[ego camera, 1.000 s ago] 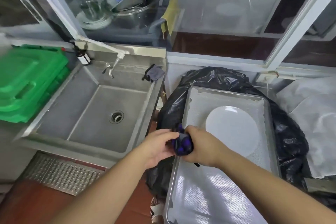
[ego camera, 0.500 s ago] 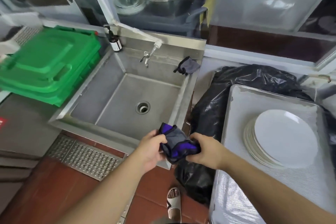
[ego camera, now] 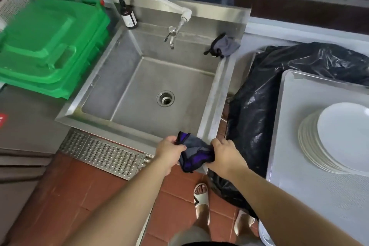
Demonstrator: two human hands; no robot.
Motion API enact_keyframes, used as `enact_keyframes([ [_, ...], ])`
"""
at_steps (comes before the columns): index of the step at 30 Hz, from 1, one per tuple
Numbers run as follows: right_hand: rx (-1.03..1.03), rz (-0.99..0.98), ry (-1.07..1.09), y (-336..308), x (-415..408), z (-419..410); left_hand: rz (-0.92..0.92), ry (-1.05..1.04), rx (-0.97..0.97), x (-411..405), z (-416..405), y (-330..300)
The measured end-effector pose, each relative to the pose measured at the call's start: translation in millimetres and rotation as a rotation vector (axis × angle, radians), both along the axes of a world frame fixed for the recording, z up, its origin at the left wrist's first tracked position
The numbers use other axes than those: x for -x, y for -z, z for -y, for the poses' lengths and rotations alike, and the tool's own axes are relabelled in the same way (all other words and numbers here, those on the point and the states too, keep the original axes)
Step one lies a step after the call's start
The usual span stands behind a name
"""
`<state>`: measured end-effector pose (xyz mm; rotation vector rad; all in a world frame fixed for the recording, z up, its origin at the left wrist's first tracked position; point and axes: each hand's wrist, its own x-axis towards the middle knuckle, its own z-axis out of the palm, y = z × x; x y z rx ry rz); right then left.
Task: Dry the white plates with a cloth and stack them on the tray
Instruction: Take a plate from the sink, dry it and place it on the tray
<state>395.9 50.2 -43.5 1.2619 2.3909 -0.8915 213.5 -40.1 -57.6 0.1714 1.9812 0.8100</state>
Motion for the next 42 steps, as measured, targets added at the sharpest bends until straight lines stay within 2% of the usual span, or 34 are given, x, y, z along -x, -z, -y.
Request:
enact_keyframes([
  [3,-0.022,0.006,0.016,8.6,10.6,4.7,-0.132,0.090,0.007,9.3,-7.0,3.2],
  [6,0.067,-0.008,0.004,17.2,9.6,8.3,-0.244,0.227,0.041,17.8,-4.6,6.3],
  [13,0.116,0.040,-0.152,18.2,-3.4,11.8,-0.283,0.466,0.143,30.5,22.0,19.0],
  [19,0.066,0.033,-0.118,5.6,-6.0,6.2,-0.422,0.740,0.187,27.0,21.5,-1.1],
  [31,-0.047,0.053,0.004,-51.1,-53.3,-14.8,-0.574,0.927,0.027,-12.5,-26.9,-55.6],
  [42,-0.320,0.169,0.357,-104.9,-174.0,-61.2,-0.744,1.254,-0.212,-109.1,-121.9,-92.2],
])
